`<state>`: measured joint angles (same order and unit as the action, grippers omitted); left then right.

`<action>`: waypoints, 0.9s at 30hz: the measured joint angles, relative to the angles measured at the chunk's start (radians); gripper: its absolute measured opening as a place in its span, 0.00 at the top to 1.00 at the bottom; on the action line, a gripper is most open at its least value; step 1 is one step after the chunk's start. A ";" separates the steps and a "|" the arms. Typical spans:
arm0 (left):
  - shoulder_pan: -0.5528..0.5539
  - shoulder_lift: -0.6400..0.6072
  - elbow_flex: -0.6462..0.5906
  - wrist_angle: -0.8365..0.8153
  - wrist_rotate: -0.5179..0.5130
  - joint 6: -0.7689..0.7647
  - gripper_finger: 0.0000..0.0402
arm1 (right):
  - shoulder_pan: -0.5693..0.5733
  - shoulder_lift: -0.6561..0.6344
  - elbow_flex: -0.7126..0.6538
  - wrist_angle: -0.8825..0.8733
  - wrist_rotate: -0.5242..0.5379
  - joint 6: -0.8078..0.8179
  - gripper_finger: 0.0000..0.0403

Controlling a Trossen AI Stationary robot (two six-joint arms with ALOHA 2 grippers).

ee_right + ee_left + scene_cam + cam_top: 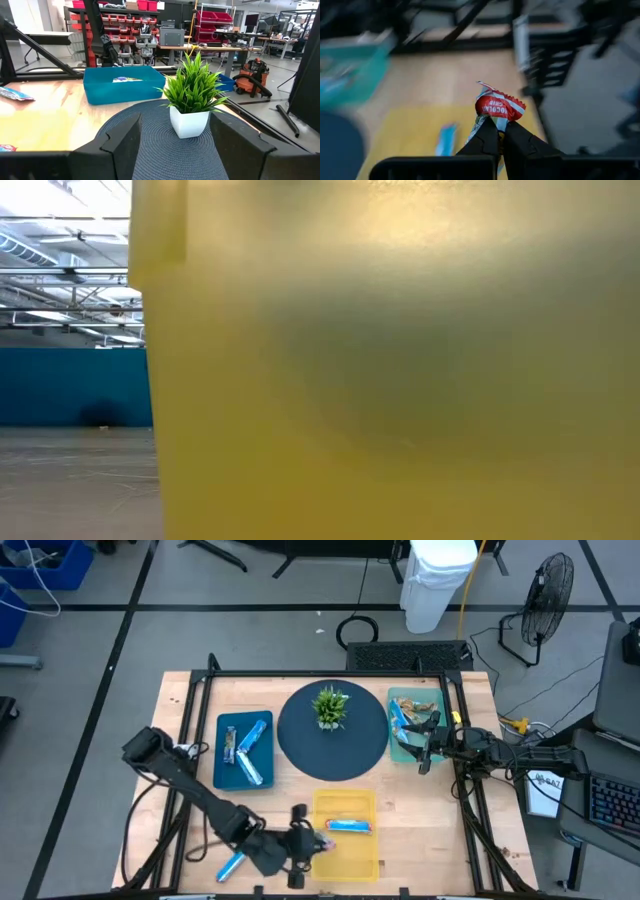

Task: Pick and place Granola Bars by type
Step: Put the red granola bar into the yellow bin

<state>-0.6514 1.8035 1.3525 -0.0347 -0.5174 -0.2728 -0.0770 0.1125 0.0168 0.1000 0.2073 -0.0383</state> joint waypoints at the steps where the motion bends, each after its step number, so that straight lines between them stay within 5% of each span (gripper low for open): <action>1: 0.011 0.000 -0.010 0.058 0.043 0.048 0.98 | 0.000 0.000 0.000 0.000 0.000 0.000 0.44; 12: 0.184 0.000 -0.031 0.113 0.287 0.114 0.98 | 0.000 0.000 0.000 0.000 0.000 0.000 0.44; 27: 0.319 0.010 -0.032 -0.024 0.309 0.080 0.98 | 0.000 0.000 0.000 0.000 0.000 0.000 0.44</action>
<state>-0.3322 1.8137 1.3209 -0.0583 -0.2085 -0.1933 -0.0771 0.1127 0.0168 0.0998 0.2075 -0.0383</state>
